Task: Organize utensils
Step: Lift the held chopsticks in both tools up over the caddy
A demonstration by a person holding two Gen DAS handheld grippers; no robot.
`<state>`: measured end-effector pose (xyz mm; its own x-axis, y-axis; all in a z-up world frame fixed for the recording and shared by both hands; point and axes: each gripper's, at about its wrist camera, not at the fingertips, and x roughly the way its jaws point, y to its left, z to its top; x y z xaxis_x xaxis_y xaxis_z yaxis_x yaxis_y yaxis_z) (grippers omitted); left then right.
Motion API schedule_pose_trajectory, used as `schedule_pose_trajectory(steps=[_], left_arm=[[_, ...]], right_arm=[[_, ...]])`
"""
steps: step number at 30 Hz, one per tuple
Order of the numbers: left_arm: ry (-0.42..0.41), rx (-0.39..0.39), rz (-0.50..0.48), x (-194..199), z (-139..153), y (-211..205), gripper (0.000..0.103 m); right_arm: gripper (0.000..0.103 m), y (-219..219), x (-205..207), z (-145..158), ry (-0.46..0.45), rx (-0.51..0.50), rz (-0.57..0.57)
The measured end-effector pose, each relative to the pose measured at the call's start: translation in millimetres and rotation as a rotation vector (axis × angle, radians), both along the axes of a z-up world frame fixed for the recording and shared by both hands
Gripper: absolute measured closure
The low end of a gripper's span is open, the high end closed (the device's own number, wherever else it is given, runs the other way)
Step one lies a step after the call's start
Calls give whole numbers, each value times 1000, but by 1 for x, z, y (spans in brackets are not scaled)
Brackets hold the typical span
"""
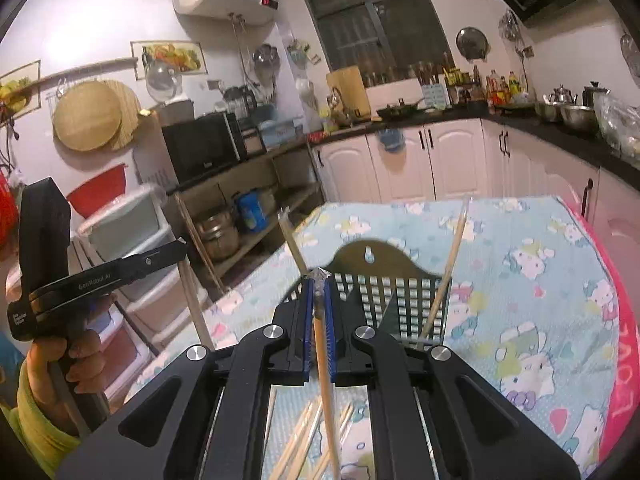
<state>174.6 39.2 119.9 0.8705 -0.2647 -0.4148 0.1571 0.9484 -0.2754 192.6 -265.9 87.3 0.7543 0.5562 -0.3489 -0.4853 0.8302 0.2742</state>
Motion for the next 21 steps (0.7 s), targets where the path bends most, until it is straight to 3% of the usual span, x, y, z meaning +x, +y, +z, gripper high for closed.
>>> schedule_pose_trajectory(steps=[12, 21], left_arm=[[-123, 5, -2, 16, 54, -18, 101], [-187, 8, 16, 35, 76, -29, 101]], right_arm=[[97, -8, 5, 55, -129, 48, -28], [97, -18, 15, 109, -271, 77, -63]])
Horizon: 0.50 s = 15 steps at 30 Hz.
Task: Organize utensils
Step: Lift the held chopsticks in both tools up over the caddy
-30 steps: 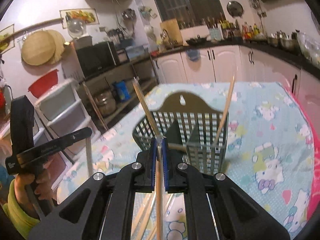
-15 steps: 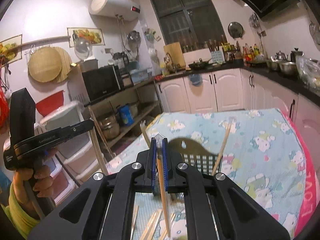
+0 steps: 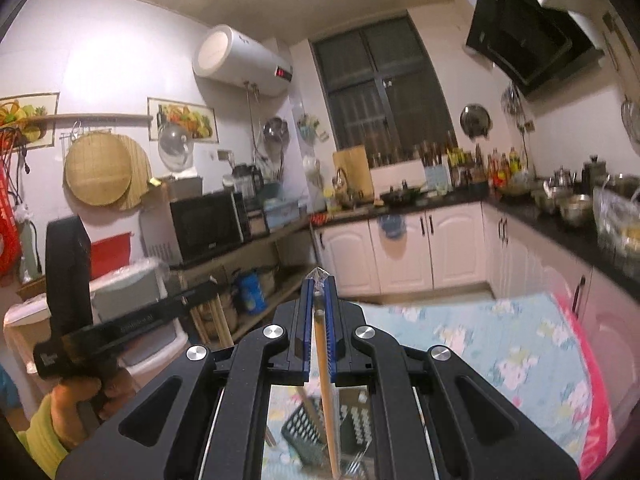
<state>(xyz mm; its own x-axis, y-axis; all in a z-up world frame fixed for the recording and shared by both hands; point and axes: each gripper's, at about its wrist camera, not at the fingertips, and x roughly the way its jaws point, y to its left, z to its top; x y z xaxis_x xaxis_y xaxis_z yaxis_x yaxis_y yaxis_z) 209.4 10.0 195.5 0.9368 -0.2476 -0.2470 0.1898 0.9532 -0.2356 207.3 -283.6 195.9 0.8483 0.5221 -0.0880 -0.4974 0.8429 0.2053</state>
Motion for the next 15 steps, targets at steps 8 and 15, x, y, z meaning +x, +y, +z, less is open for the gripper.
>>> schedule_pose_trajectory(steps=[8, 15], left_arm=[[-54, 7, 25, 17, 3, -8, 101], [-83, 42, 54, 30, -17, -16, 101]], right_arm=[[97, -7, 14, 10, -63, 48, -35], [97, -2, 33, -11, -37, 58, -47]])
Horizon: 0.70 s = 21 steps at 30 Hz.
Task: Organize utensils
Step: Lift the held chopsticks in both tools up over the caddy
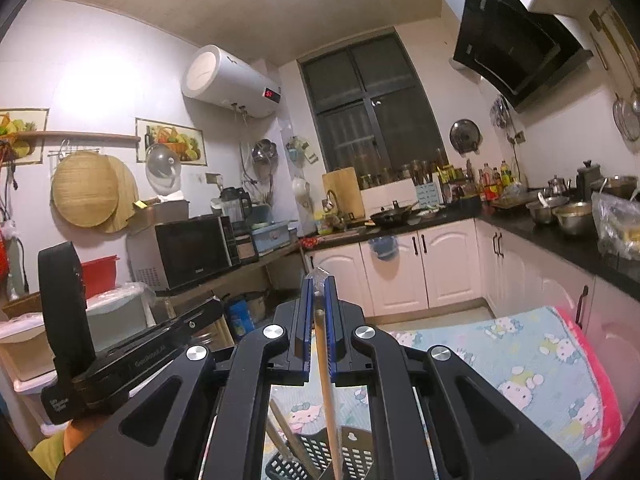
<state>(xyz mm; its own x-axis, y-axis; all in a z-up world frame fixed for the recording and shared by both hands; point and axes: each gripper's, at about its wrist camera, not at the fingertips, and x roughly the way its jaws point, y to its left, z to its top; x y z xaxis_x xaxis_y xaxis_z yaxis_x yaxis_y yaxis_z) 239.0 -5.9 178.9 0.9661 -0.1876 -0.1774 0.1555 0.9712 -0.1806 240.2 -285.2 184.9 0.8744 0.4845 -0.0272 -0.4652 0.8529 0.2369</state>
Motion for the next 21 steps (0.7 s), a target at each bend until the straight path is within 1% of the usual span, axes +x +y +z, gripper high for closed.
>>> schedule_pose_trajectory(steps=[3, 7, 16, 21], left_arm=[[11, -13, 6, 6, -7, 1, 101], [2, -21, 11, 9, -18, 3, 101], [53, -47, -7, 21, -48, 3, 101], [71, -51, -21, 21, -65, -1, 101]], right_arm=[[97, 4, 8, -12, 8, 3, -8], [97, 10, 16, -29, 21, -5, -20], [97, 33, 29, -62, 25, -62, -49], [97, 38, 31, -79, 20, -75, -67]])
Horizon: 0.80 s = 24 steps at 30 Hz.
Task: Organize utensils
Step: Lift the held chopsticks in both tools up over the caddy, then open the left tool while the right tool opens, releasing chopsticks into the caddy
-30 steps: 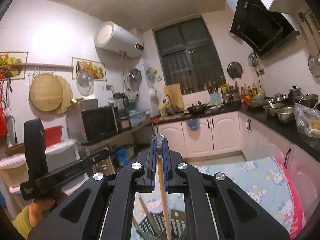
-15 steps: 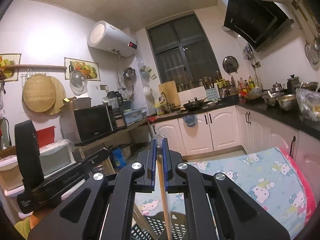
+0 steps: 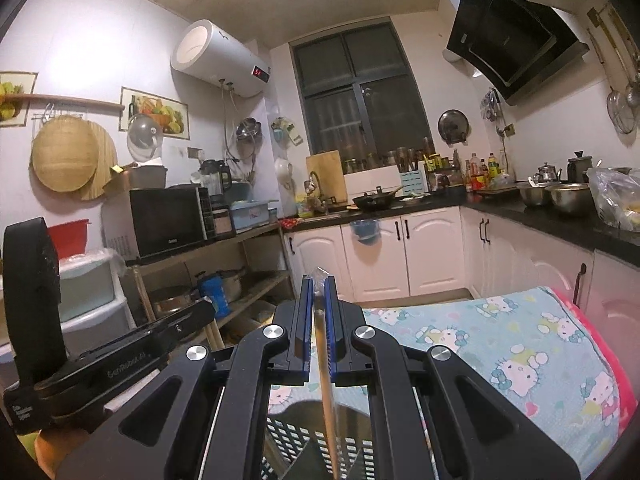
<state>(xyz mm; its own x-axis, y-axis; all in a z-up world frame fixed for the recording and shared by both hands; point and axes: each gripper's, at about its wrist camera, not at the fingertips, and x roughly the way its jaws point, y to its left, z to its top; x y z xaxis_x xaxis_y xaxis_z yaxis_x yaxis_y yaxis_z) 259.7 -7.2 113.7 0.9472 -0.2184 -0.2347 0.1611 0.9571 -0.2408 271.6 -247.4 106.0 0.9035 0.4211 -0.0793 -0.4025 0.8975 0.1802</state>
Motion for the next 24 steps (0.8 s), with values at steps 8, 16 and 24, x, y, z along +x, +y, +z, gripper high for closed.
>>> schedule_pose_trajectory(steps=[8, 16, 24], left_arm=[[47, -2, -11, 0, -22, 1, 101], [75, -4, -5, -6, -32, 8, 101], [112, -2, 9, -16, -40, 14, 98]], right_arm=[[97, 1, -6, -19, 8, -21, -19], [96, -11, -19, -31, 37, -18, -43], [90, -26, -35, -41, 70, -27, -55]])
